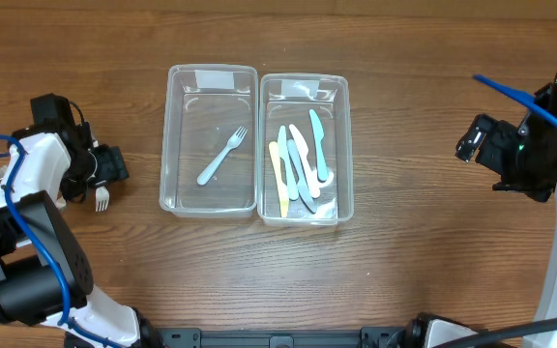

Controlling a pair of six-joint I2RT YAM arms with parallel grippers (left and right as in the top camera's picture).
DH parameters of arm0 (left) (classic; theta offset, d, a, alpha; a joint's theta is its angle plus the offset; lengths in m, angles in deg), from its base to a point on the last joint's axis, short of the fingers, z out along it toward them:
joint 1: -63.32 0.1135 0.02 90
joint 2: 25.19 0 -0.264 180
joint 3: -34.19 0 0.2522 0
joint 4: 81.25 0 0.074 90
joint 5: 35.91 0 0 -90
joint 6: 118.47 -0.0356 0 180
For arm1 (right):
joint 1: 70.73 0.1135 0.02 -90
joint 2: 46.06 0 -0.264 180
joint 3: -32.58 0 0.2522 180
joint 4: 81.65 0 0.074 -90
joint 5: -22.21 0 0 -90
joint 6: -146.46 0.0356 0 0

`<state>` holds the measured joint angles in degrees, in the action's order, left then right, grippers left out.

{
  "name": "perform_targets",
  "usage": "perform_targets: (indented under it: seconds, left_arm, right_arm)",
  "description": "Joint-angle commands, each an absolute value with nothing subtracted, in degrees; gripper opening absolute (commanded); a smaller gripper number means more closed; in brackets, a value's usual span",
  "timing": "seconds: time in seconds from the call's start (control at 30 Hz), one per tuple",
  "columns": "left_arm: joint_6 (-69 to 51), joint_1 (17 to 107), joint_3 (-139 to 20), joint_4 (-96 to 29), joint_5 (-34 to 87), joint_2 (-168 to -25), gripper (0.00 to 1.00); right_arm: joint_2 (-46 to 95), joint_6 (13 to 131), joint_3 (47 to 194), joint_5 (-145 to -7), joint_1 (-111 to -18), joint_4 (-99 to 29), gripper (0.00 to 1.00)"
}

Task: Pack container
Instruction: 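Move left gripper to the white plastic fork and grasp it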

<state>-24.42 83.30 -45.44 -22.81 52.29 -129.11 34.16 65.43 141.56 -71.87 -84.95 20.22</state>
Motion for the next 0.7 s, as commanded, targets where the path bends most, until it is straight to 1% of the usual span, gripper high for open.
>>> perform_targets:
  seconds: [0.0, 0.3, 0.37, 0.5, 0.53, 0.6, 0.63, 0.67]
  left_arm:
    - [-25.73, 83.65, -45.02, -24.14, 51.48, -132.35, 0.82]
    - [-25.73, 83.65, -45.02, -26.04, 52.99, -135.69, 0.85]
    - [-25.73, 83.65, -45.02, -26.19, 53.01, -135.78, 0.83]
    - [-25.73, 83.65, -45.02, -26.15, 53.01, -135.76, 0.7]
    - [-25.73, 83.65, -45.02, -26.15, 52.99, -135.76, 0.61]
    - [-25.73, 83.65, -45.05, -26.17, 52.97, -135.76, 0.49]
    - [-25.71, 83.65, -45.05, -26.17, 52.97, -135.76, 0.45]
    - [-25.71, 83.65, -45.05, -26.22, 52.97, -135.76, 0.38]
  right_arm:
    - [33.44, 65.65, 141.65, -71.74, -84.73, 19.94, 1.0]
    - [33.44, 65.65, 141.65, -71.74, -84.71, 20.03, 1.0]
    - [33.44, 65.65, 141.65, -71.74, -84.71, 20.05, 1.0]
    - [33.44, 65.65, 141.65, -71.74, -84.71, 20.05, 1.0]
    - [33.44, 65.65, 141.65, -71.74, -84.71, 20.05, 1.0]
    - [33.44, 65.65, 141.65, -71.74, -84.71, 20.05, 1.0]
    - [33.44, 65.65, 141.65, -71.74, -84.71, 20.05, 1.0]
    - [33.44, 65.65, 141.65, -71.74, -84.71, 20.05, 1.0]
